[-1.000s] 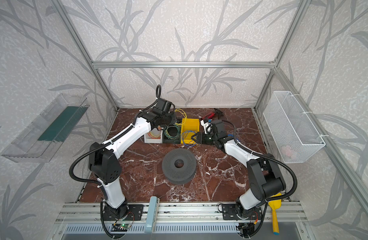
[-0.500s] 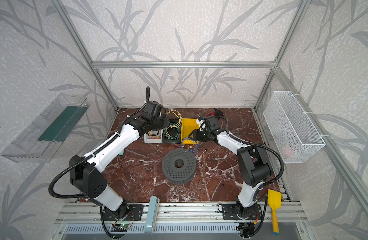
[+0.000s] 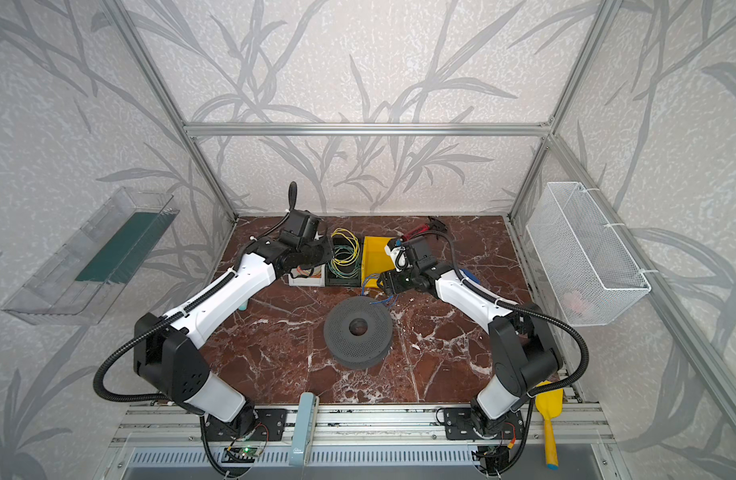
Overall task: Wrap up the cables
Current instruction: 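Hold yellow wire up with left gripper while right gripper nears yellow bin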
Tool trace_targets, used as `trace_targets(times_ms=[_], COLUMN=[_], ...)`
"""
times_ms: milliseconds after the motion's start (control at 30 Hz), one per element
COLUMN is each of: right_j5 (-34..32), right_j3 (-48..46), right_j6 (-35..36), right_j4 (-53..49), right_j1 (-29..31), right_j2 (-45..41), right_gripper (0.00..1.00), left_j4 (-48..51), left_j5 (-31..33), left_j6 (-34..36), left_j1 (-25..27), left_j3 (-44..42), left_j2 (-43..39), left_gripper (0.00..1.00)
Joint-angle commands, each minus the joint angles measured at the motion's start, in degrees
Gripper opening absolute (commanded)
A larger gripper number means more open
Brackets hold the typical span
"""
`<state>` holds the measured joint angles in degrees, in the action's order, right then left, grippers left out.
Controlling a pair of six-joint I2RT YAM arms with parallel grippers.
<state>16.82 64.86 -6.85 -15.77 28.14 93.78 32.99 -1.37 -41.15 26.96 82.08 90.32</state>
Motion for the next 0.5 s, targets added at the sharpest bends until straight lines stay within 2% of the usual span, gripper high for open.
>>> trace_targets(times_ms=[0, 200, 467], right_j5=[-6.42, -12.52, -16.2], right_j3=[3.15, 7.04, 11.81], right_j6=[6.07, 10.32, 12.94], right_j4=[-2.06, -2.87, -4.47], right_j1=[2.0, 4.34, 4.64], right_j2=[1.78, 7.46, 12.89], right_gripper=[0.72, 0.7, 0.59], left_j4=[0.72, 2.43, 2.58], left_j5=[0.64, 0.92, 1.4], left_j6=[-0.36, 0.36, -0.33], left_j1=[-0.39, -1.34, -4.43], left_j3=[-0.42, -1.72, -6.85], left_j2=[-3.76, -6.88, -12.87], left_gripper=[0.0, 0.0, 0.0])
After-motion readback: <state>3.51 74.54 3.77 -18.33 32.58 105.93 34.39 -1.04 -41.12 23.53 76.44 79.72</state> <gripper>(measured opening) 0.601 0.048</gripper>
